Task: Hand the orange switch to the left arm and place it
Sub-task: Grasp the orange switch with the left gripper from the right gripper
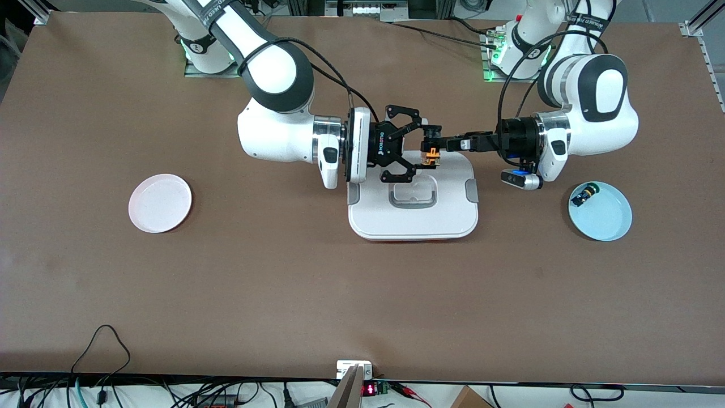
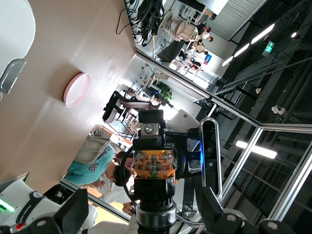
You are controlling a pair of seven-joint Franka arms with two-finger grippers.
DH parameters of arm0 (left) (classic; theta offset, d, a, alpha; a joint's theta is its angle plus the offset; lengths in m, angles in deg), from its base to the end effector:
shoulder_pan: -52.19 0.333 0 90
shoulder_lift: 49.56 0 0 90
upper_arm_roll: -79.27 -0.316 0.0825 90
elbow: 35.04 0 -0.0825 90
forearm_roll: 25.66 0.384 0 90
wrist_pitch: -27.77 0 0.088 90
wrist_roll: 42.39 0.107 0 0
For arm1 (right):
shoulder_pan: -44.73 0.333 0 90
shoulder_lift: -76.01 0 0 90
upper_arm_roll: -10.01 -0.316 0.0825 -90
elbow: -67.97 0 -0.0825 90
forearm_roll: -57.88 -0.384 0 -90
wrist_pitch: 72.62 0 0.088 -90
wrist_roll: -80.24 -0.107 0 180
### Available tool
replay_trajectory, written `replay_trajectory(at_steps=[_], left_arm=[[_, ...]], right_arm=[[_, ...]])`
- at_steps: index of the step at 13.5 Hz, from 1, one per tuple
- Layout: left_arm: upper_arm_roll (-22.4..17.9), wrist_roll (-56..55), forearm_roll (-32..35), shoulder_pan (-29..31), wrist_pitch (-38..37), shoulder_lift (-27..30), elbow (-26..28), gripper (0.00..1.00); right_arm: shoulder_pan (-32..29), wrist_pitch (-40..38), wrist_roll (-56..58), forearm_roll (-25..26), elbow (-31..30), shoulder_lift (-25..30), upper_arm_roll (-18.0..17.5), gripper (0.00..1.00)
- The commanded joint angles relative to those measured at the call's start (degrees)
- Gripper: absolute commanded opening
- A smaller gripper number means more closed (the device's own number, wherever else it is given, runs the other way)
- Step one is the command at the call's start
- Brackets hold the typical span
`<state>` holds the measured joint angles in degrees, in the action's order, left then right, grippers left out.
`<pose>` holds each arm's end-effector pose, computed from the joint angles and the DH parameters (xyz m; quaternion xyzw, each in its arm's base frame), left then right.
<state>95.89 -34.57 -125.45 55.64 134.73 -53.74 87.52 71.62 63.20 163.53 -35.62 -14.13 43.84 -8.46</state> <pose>0.5309 -0.1995 0.4232 0.6796 0.2234 -0.1451 0.6835 0.5525 0.5013 0.4359 -0.6561 -0.3594 -0.3221 0.5802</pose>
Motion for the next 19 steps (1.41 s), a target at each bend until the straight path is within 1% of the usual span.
replay_trajectory(at_steps=[1, 2, 3, 4, 5, 6, 7, 10, 13, 14, 17, 19], left_arm=[[1.05, 1.75, -4.00, -0.11, 0.88, -0.56, 0.22, 0.99], [1.14, 3.67, -4.62, -0.11, 0.88, -1.00, 0.30, 0.97], [1.14, 5.09, -4.71, -0.11, 0.88, -1.52, 0.30, 0.92], [1.14, 6.06, -4.72, -0.11, 0.88, -1.70, 0.30, 0.84], [1.14, 6.15, -4.72, -0.11, 0.88, -1.71, 0.30, 0.69], [1.14, 6.15, -4.72, -0.11, 0.88, -1.79, 0.22, 0.57], [1.14, 6.15, -4.89, -0.11, 0.88, -1.88, 0.22, 0.49], [1.14, 6.15, -6.82, -0.19, 0.88, -2.50, 0.04, 0.48], [1.22, 6.33, -7.09, -0.54, 0.88, -2.76, 0.04, 0.48], [1.14, 6.33, -7.09, -0.63, 0.88, -2.93, 0.04, 0.46], [1.14, 6.33, -7.09, -0.55, 0.79, -2.94, -0.05, 0.28], [1.14, 6.33, -7.00, -0.55, 0.79, -2.94, -0.05, 0.26]], right_arm=[[0.53, 0.50, 0.64, -0.81, 1.86, -1.15, 0.10, 0.12], [0.53, 0.50, 0.64, -0.89, 1.86, -1.15, 0.10, 0.12], [0.53, 0.50, 0.64, -0.89, 1.86, -1.15, 0.10, 0.12], [0.53, 0.50, 0.55, -0.89, 1.86, -1.15, 0.10, 0.12], [0.53, 0.50, 0.55, -0.89, 1.86, -1.15, 0.10, 0.12], [0.53, 0.50, 0.55, -0.89, 1.86, -1.15, 0.10, 0.12], [0.53, 0.50, 0.55, -0.89, 1.86, -1.15, 0.01, 0.12], [0.53, 0.50, 0.38, -0.89, 1.86, -1.15, 0.10, 0.12], [0.53, 0.50, 0.37, -0.81, 1.86, -1.15, 0.10, 0.12], [0.53, 0.50, 0.37, -0.89, 1.86, -1.15, 0.10, 0.12], [0.53, 0.50, 0.20, -0.89, 1.86, -1.15, 0.10, 0.12], [0.53, 0.50, 0.20, -0.89, 1.86, -1.15, 0.10, 0.12]])
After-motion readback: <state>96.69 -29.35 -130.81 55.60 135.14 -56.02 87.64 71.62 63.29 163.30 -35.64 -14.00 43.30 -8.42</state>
